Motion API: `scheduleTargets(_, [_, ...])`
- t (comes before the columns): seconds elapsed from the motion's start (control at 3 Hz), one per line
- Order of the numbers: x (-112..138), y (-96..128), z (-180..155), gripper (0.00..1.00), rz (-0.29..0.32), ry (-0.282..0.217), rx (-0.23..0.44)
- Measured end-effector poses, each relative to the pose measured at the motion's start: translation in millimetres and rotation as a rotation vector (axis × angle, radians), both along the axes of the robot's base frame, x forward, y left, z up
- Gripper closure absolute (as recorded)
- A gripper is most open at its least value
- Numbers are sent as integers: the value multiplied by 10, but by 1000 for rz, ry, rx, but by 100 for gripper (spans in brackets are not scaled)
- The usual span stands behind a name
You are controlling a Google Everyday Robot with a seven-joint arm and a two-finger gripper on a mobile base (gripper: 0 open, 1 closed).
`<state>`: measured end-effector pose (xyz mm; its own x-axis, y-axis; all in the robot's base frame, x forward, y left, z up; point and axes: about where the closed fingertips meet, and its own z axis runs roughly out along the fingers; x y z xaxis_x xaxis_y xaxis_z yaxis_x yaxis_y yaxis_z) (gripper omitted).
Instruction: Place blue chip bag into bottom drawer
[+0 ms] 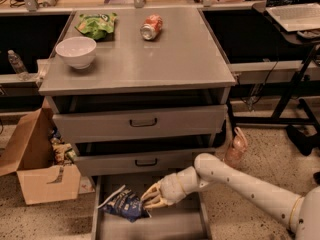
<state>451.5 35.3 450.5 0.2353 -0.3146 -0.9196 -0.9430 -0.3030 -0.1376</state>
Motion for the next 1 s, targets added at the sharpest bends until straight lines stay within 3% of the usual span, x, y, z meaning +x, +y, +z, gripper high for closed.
scheduleTargets(0.33, [-107,66,-177,100,1,39,24])
scheduleTargets(0.67, [-107,66,-177,100,1,39,24])
scheduleTargets(1.0, [-70,191,-617,100,-18,23,85])
